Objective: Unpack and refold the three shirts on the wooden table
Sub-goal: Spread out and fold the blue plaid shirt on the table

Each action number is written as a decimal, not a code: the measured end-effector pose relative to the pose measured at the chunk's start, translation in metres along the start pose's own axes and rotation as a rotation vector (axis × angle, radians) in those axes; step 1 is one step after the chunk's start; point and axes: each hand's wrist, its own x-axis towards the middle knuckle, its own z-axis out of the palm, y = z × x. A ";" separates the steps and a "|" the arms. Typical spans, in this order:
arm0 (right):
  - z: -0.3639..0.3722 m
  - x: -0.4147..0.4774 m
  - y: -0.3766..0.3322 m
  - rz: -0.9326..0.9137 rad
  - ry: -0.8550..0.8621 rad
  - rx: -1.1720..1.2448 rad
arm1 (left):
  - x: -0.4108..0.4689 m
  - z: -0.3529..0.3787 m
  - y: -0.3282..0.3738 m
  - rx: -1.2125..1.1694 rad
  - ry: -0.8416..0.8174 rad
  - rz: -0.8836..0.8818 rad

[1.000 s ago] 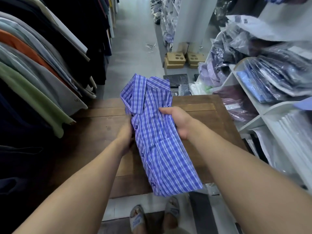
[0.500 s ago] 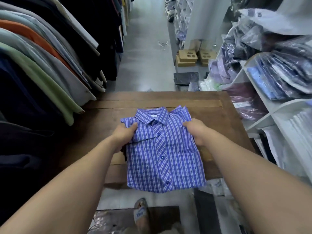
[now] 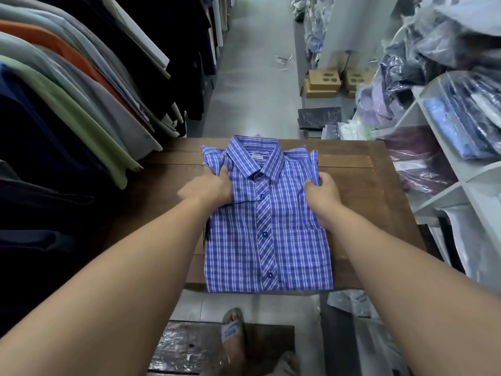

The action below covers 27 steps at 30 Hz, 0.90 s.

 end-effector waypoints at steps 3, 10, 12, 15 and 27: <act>-0.002 0.005 0.010 0.065 -0.050 -0.081 | 0.012 0.012 -0.005 -0.076 -0.116 0.049; -0.005 0.010 0.022 0.061 0.001 -0.308 | 0.011 0.037 -0.021 -0.377 -0.175 0.040; -0.007 0.009 0.025 0.067 0.019 -0.379 | 0.013 0.039 -0.024 -0.409 -0.196 0.012; -0.009 0.006 0.026 0.071 0.025 -0.437 | 0.017 0.041 -0.027 -0.329 -0.168 0.034; 0.043 -0.013 -0.002 -0.471 -0.271 -0.851 | 0.003 0.054 -0.021 0.217 0.113 0.509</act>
